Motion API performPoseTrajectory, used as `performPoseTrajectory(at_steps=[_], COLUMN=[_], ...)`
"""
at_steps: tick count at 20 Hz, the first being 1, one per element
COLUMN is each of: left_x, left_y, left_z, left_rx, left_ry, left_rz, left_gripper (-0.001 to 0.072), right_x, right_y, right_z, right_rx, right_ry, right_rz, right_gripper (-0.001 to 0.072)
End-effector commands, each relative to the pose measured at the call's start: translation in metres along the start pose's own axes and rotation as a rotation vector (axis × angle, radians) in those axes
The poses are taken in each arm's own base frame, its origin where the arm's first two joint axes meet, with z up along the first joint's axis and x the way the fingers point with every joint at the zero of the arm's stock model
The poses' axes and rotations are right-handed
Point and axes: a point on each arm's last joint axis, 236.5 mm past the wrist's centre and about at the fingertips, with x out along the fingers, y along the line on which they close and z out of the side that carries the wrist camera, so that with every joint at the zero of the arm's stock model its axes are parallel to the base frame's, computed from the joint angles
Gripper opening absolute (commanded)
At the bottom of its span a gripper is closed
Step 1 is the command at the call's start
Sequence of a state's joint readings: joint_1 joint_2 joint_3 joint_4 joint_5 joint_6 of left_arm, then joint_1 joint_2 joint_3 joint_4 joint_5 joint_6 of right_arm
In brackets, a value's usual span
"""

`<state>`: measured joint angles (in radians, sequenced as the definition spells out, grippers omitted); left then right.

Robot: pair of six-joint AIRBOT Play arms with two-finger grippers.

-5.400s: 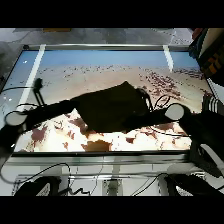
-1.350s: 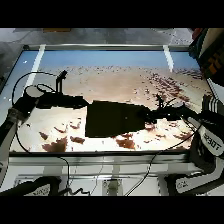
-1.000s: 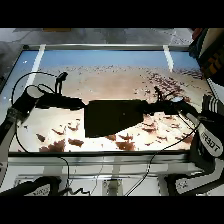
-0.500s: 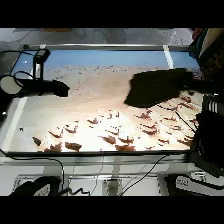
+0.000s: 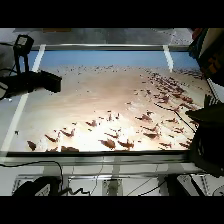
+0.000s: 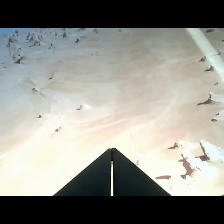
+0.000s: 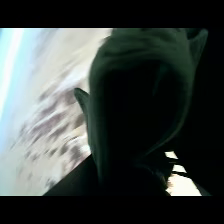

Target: Fold the clothes and pants, and hang the long-sleeved shirts on hangers.

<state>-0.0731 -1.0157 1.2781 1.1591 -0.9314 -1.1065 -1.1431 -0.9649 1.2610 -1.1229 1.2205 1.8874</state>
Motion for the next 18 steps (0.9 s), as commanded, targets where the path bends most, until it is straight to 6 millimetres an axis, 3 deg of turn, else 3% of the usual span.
performPoseTrajectory(at_steps=[1,3,4,5,6,11,12,13,14,16,18], left_x=[-0.002,-0.002,-0.002,-0.002,-0.002,-0.002,-0.002,-0.002,-0.002,-0.002,-0.002], left_y=[0.000,0.000,0.000,0.000,0.000,0.000,0.000,0.000,0.000,0.000,0.000], left_z=[0.002,0.002,0.002,0.002,0.002,0.002,0.002,0.002,0.002,0.002,0.002], left_rx=[0.001,0.001,0.001,0.001,0.001,0.001,0.001,0.001,0.001,0.001,0.001], left_ry=[-0.008,-0.008,-0.008,-0.008,-0.008,-0.009,-0.009,-0.009,-0.009,-0.009,-0.009], left_rz=[0.002,0.002,0.003,0.003,0.003,0.003,0.003,0.003,0.003,0.003,0.003], left_gripper=[0.0006,0.0006,0.0006,0.0006,0.0006,0.0006,0.0006,0.0006,0.0006,0.0006,0.0006], right_x=[-0.056,-0.068,-0.068,-0.066,-0.065,-0.064,-0.061,-0.055,-0.045,-0.016,0.006], right_y=[-0.103,-0.119,-0.121,-0.122,-0.123,-0.121,-0.115,-0.104,-0.084,-0.024,0.041], right_z=[0.027,0.038,0.042,0.041,0.040,0.039,0.036,0.031,0.025,-0.003,-0.059], right_rx=[0.220,0.223,0.226,0.228,0.230,0.137,0.111,0.088,0.032,-0.208,-0.563], right_ry=[-0.194,-0.251,-0.263,-0.255,-0.249,-0.220,-0.202,-0.180,-0.150,-0.067,0.038], right_rz=[-0.376,-0.438,-0.437,-0.442,-0.444,-0.446,-0.427,-0.393,-0.335,-0.184,-0.039], right_gripper=[0.0019,0.0021,0.0116,0.0383,0.0714,0.0652,0.0436,0.0097,0.0020,0.0019,0.0019])
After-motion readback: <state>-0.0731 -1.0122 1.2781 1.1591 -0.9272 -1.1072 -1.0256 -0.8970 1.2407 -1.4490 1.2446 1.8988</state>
